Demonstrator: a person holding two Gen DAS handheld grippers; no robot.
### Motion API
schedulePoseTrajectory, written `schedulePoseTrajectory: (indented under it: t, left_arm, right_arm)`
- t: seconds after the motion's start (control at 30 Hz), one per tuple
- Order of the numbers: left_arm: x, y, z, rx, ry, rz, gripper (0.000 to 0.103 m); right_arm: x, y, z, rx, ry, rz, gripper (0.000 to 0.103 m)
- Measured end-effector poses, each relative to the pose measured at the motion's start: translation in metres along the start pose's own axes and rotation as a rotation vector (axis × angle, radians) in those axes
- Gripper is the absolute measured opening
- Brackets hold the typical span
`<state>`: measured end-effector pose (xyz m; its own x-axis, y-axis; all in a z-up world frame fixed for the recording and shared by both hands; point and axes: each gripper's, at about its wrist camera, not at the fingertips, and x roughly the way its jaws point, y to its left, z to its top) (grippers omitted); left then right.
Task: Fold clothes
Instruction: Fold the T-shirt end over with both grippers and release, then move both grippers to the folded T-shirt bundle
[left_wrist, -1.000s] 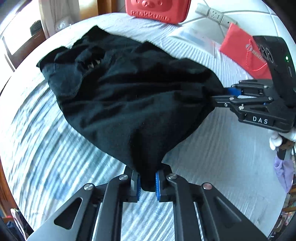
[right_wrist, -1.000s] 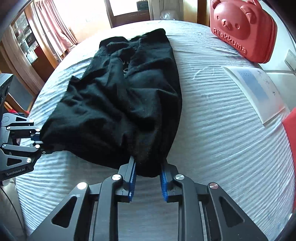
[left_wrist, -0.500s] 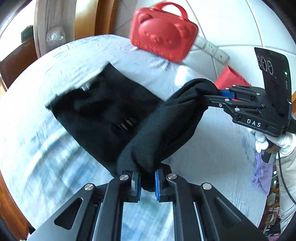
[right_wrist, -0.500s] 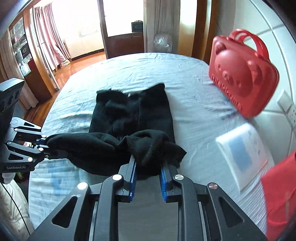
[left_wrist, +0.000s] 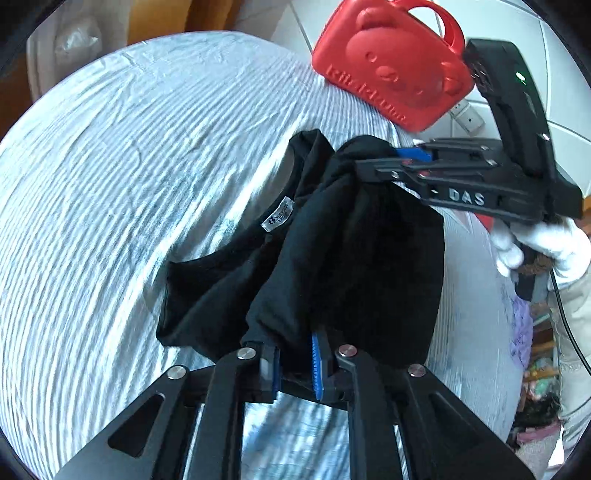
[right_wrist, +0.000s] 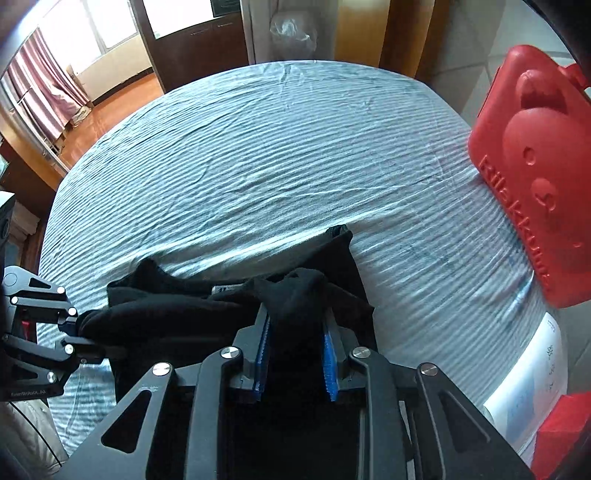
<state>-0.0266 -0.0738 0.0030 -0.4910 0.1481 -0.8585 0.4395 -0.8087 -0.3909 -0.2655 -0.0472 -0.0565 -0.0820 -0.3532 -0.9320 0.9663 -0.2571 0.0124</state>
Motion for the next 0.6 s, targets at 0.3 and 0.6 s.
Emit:
schedulePoseTrajectory:
  t: [0.3,0.6]
  left_arm:
    - [-0.047,-0.008,-0.01,0.192,-0.05,0.013,0.069]
    - [-0.054,-0.034,-0.01,0.33,-0.092,0.094,0.069]
  right_arm:
    - [-0.079,-0.009,-0.026,0.268,-0.17,-0.074,0.05]
    - [-0.104,0.047,-0.165,0.609,-0.222,-0.065,0.053]
